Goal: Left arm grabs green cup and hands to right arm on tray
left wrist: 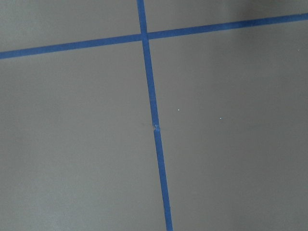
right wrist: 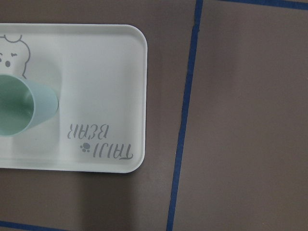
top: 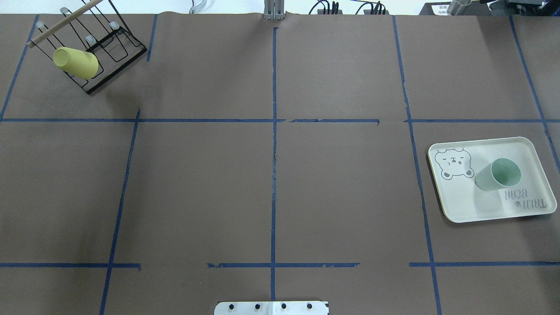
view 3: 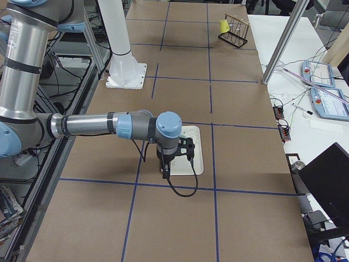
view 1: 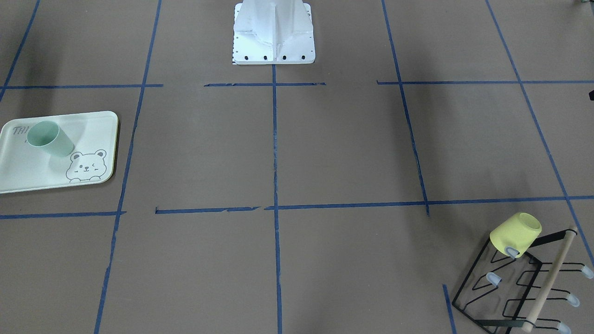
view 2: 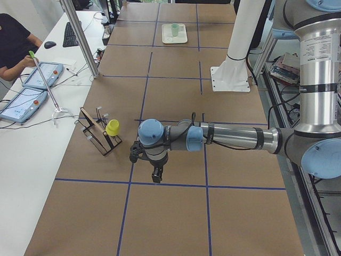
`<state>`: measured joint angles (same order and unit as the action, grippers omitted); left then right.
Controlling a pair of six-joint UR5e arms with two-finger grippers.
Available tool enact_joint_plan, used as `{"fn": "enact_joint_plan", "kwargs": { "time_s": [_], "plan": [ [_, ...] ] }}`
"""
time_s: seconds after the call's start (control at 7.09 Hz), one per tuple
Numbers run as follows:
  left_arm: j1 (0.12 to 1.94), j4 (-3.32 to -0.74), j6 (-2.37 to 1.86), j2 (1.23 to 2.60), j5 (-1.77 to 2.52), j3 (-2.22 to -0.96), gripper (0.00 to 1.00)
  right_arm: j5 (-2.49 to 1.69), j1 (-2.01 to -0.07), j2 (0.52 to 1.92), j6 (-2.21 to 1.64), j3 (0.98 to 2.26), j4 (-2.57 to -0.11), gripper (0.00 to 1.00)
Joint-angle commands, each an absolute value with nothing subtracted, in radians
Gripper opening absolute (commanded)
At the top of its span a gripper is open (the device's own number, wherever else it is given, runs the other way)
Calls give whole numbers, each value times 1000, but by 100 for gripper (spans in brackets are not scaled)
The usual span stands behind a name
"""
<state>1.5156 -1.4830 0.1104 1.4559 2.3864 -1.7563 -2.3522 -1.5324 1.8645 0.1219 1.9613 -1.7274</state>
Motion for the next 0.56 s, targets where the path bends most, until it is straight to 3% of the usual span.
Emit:
{"fn": "enact_joint_plan", "kwargs": {
  "time_s": [0.0, 0.42],
  "plan": [
    [1516, -1482, 109, 1469, 2387, -1766, 100, -2358, -1540, 1868, 106, 1959, -1695, 100],
    [1516, -1485, 101, 1512, 2385, -1726, 100, -2355, -1542, 1908, -32, 1945, -1521, 100]
  ]
}}
